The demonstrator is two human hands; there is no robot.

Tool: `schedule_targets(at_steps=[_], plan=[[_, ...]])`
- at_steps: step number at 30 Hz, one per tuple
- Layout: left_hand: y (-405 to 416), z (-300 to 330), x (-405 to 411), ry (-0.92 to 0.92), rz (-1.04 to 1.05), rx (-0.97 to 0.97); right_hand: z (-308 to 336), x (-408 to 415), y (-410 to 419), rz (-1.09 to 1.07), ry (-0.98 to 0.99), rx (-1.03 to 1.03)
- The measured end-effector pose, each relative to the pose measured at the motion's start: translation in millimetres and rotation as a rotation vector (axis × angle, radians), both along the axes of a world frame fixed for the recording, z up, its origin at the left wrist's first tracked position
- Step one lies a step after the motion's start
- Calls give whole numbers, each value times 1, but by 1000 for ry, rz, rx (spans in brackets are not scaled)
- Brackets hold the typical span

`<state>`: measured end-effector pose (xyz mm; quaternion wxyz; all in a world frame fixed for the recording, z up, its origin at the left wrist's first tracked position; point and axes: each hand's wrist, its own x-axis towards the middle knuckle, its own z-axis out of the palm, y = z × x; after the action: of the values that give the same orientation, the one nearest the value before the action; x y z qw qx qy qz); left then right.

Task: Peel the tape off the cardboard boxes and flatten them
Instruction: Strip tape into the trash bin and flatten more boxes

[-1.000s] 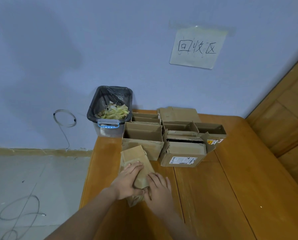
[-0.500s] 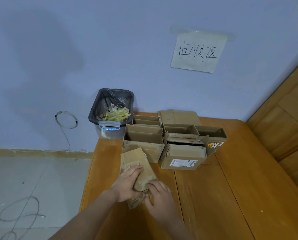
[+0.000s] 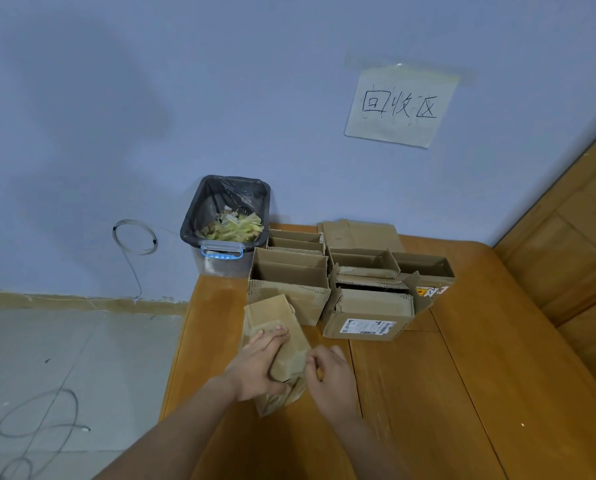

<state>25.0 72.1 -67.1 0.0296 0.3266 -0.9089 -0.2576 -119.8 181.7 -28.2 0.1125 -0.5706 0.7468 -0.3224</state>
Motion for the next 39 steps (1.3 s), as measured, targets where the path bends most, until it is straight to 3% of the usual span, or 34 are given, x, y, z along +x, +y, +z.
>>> schedule_targets(at_steps=[6,13,21,39], plan=[[-2,-1,-1,8,-5,-16,0,-7,-5,-24,63,-132],[-3,-1,-2,10,-16,-20,-15,-12,-3,416,203,225],[-3,2,-4,-38,-15,-25,-11,-6,-4,375,376,-78],[-3,12,-1,-66,35,-60,-8,-13,3,403,334,-190]])
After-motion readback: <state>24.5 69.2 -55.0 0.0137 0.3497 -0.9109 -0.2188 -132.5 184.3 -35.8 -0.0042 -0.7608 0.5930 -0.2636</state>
